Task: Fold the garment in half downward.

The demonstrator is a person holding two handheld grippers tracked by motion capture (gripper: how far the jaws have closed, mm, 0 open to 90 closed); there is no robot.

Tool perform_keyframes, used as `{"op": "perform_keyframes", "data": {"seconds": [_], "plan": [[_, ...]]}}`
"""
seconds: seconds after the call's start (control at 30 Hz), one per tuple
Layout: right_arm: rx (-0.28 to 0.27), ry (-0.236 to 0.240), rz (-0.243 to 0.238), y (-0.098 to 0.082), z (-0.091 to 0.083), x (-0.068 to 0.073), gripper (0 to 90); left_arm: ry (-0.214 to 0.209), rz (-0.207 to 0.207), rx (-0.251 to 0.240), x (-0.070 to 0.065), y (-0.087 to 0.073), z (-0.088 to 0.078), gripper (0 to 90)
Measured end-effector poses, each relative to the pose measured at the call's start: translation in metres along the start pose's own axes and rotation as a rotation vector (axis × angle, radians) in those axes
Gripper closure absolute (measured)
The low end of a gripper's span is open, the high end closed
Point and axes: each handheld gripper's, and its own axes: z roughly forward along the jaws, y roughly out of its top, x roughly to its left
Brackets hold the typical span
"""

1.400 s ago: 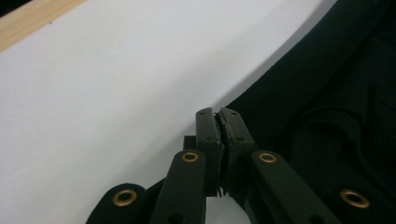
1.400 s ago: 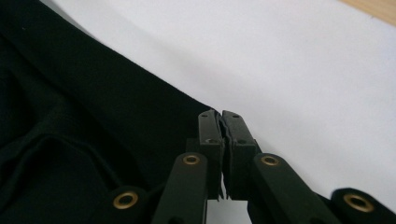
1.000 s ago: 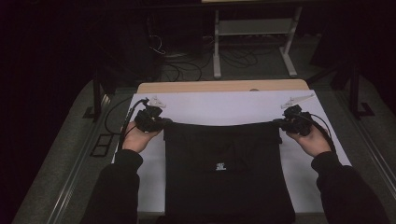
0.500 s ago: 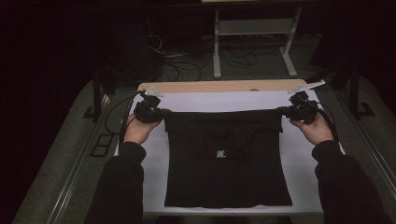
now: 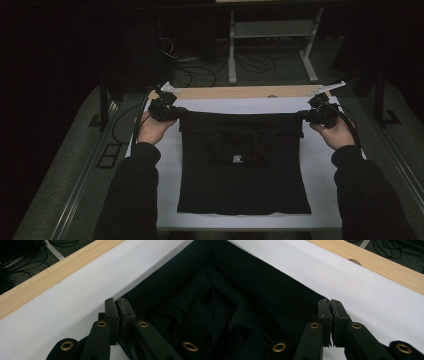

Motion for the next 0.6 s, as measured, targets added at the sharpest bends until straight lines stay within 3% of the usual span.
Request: {"op": "perform_keyframes", "data": {"seconds": [0.6], "plan": [[-0.007,-0.016,-0.004,0.025,0.000,-0.007,85.9,0.039,0.018,-0.008,0.008,0.015,0.001,85.6]]}}
